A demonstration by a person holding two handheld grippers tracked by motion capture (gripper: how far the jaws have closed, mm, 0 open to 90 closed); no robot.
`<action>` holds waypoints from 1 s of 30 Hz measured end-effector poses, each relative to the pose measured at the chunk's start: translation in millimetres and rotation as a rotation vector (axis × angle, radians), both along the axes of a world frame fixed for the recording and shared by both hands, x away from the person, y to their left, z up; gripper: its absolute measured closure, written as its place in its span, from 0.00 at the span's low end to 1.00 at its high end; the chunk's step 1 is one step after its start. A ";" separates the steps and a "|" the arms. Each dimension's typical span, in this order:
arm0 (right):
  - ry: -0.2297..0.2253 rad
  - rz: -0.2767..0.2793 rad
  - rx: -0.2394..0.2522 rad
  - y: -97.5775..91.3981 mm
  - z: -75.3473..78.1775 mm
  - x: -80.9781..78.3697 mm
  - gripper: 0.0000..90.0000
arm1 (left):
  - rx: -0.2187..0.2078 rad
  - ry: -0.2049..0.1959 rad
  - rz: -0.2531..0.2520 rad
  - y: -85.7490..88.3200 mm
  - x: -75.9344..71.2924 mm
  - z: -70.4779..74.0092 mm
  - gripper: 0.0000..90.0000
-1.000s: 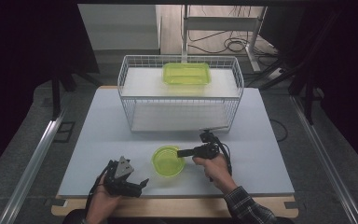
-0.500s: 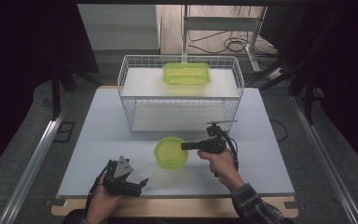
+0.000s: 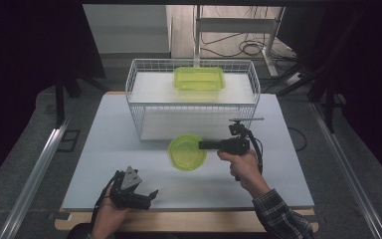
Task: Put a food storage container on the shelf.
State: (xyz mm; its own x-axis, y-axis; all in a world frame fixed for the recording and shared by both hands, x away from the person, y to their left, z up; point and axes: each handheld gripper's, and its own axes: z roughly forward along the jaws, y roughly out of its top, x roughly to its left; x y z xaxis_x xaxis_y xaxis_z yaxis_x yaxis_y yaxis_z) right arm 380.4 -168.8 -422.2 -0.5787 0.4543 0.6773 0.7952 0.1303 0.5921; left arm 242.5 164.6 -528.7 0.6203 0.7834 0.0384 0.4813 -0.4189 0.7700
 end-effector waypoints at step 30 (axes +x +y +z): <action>-0.147 -0.084 0.054 -20.2 98.8 21.2 0.90 | -0.002 0.000 -0.003 -0.2 0.6 -0.6 0.03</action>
